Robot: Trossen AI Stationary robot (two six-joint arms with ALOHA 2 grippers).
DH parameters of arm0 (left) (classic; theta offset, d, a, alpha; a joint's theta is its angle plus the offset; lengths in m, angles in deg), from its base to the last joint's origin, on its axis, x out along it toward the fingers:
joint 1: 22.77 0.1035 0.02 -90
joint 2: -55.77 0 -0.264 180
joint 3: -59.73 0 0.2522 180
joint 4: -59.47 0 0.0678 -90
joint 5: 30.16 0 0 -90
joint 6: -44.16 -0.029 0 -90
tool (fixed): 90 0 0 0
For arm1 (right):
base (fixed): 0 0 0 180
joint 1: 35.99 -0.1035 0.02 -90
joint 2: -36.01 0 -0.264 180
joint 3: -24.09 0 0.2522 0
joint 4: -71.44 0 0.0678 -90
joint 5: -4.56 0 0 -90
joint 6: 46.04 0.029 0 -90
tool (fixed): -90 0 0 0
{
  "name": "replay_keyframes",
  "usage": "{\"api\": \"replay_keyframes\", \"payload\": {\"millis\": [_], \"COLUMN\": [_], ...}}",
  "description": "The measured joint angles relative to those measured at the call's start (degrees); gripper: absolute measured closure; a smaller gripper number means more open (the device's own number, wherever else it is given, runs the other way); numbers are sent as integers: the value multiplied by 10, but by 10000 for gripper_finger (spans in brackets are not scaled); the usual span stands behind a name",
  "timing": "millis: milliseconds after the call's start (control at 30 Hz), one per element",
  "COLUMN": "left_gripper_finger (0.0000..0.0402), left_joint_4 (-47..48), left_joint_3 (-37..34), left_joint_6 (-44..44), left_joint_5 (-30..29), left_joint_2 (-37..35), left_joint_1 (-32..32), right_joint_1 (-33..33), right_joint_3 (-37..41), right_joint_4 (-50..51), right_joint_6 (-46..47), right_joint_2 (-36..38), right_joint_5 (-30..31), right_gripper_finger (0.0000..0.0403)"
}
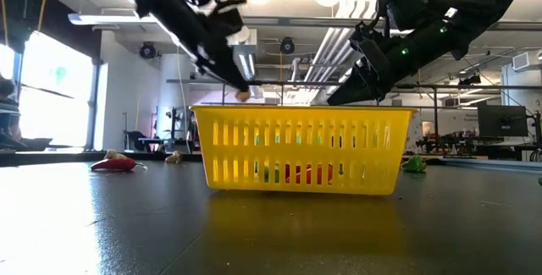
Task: Sort produce into baskets
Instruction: Put the red mushroom into the blue bin
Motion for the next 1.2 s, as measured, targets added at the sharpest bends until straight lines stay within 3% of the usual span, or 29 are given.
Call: {"api": "replay_keyframes", "payload": {"millis": [233,367,733,967,1200], "left_gripper_finger": [401,401,401,395,351], "left_joint_4": [-145,-153,-122,-105,-103], "left_joint_3": [2,42,164,172,172], "left_joint_6": [-39,-47,-104,-115,-133], "left_joint_5": [71,106,112,145,146], "left_joint_2": [81,139,253,274,269], "left_joint_1": [141,181,217,218,214], "right_joint_1": [0,1,1,2,2], "right_joint_3": [0,0,0,0,0], "right_joint_4": [-4,-6,-24,-24,-23], "right_joint_6": [1,1,5,6,6], "right_joint_2": [0,0,0,0,0], "right_joint_5": [0,0,4,4,4], "right_gripper_finger": [403,403,403,403,403]}}
